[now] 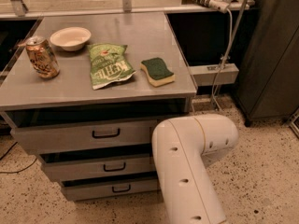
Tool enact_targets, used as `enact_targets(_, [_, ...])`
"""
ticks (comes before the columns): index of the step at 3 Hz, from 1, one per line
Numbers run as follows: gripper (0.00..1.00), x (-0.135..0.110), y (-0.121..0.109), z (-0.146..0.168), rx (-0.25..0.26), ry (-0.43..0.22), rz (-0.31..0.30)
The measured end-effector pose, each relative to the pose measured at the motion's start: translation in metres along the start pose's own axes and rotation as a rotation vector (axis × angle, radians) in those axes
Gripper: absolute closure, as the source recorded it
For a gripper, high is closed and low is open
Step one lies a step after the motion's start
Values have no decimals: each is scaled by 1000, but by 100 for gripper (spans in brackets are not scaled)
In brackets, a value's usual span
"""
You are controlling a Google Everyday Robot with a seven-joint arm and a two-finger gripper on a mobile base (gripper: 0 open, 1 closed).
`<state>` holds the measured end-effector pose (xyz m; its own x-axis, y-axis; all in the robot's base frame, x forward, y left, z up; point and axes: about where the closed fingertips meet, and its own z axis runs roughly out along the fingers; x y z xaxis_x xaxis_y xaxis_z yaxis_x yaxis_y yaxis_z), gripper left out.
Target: Close bottom drawer
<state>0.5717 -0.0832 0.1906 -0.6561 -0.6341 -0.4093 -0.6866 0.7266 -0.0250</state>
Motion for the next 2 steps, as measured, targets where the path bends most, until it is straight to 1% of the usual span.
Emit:
enact_targets(1, [11,0,0,0,0,0,0])
enact_targets(2, [0,0,0,0,0,0,0])
